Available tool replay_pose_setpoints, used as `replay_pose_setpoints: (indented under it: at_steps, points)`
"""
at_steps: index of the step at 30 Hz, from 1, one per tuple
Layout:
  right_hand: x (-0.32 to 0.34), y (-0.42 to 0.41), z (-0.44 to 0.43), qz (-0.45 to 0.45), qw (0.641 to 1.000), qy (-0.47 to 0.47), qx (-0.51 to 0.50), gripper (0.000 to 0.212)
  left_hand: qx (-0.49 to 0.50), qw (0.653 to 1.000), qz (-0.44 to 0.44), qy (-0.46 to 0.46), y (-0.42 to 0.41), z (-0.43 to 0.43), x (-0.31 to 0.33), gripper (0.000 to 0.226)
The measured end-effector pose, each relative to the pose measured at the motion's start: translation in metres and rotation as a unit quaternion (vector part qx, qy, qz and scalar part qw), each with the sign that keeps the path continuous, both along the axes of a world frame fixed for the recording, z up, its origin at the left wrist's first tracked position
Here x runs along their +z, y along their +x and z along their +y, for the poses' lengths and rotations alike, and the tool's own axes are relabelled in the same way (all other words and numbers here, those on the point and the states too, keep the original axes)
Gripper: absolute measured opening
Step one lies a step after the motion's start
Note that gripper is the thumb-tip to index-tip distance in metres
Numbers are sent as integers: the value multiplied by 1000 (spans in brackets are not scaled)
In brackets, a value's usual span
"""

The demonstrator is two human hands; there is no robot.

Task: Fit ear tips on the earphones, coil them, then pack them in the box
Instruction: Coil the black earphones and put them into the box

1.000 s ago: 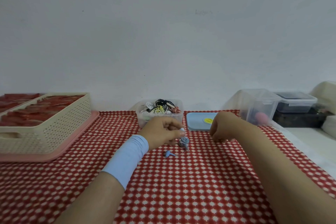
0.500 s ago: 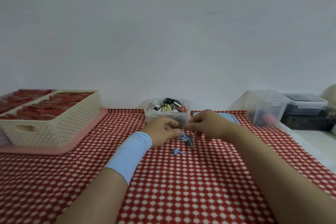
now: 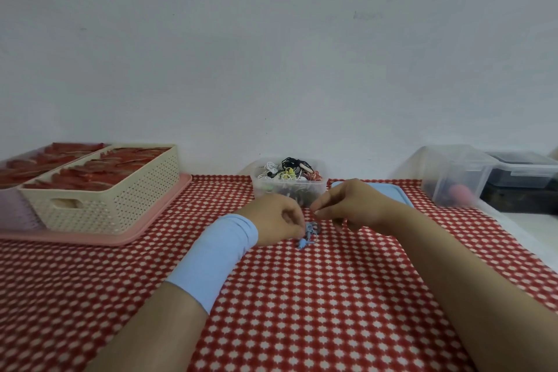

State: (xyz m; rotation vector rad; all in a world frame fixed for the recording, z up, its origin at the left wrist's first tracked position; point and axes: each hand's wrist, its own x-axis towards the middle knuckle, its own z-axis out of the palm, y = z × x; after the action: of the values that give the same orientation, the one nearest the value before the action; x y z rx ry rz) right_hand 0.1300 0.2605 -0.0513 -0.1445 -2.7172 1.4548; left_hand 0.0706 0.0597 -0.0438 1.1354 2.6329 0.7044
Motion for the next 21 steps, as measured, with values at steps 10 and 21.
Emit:
replay_pose_setpoints:
  at_steps: [10, 21]
  points:
    - [3, 2, 2, 19, 998, -57, -11, 12, -48, 998, 43, -23, -1, 6, -12, 20]
    - [0, 0, 5, 14, 983, -182, -11, 13, 27, 980, -79, 182, -14, 16, -7, 26]
